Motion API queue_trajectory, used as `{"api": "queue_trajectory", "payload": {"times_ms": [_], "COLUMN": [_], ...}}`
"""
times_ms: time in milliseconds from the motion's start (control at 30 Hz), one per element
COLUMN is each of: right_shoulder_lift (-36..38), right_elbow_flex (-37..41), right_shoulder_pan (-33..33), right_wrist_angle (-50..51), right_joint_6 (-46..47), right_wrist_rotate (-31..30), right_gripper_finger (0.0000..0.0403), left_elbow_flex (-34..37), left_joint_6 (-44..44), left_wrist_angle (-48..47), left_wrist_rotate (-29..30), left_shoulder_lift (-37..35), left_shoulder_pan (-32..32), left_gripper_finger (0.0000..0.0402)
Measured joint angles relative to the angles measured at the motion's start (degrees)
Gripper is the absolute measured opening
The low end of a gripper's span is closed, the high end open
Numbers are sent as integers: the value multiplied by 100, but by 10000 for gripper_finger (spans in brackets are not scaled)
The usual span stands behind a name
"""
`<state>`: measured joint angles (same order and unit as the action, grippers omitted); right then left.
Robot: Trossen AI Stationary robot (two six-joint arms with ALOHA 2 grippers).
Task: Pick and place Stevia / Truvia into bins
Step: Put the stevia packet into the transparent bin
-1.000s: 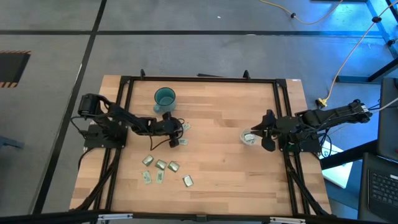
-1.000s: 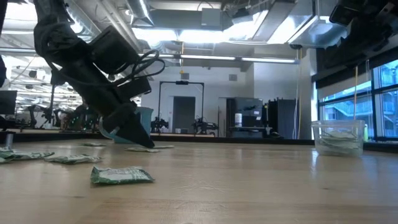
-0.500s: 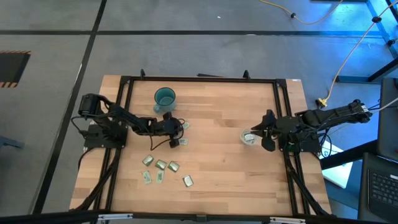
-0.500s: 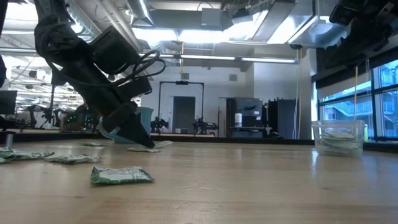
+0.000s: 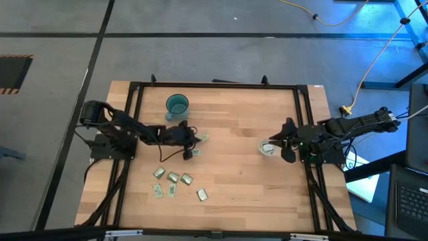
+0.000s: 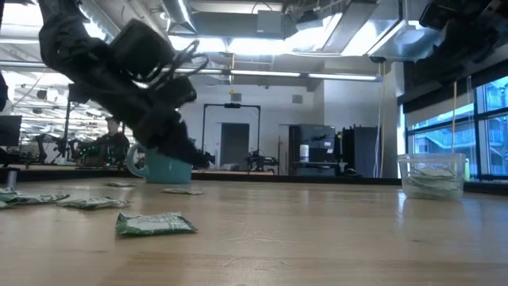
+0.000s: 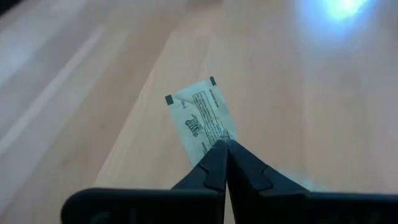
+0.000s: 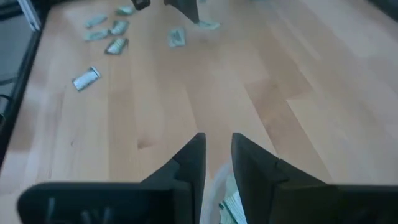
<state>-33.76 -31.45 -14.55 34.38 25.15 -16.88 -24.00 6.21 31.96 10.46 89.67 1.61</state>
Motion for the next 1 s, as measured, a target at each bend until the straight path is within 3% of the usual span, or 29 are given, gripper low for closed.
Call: {"api": "queue_trajectory", "payload": {"times_ms": [267, 500, 633, 767, 1000], "right_shoulder_lift": [-155, -849, -1343, -1792, -2620], "right_elbow_flex": [1, 1, 1, 1, 0], "right_shoulder_pan": [0, 2, 0, -2, 0], "right_wrist_angle": [-1108, -1785, -2680, -3794, -5231], "right_joint_6": [-1092, -1518, -2042, -2988, -4290], "right_wrist_rotate": [1, 8, 66, 445, 452], "right_gripper_finger": [83, 139, 174, 192, 192], "left_elbow_flex": [-78, -676, -1055, -1253, -1262], "left_joint_6": [165, 818, 830, 1215, 1721], "left_wrist_angle": [1714, 1685, 1652, 1587, 1471], "left_wrist_rotate": [-1425, -2118, -2690, -2828, -2874], "left_shoulder_lift": [-129, -92, -58, -48, -46], "left_shoulder_pan": [0, 1, -2, 0, -31], "left_gripper_finger": [2, 3, 2, 3, 2]}}
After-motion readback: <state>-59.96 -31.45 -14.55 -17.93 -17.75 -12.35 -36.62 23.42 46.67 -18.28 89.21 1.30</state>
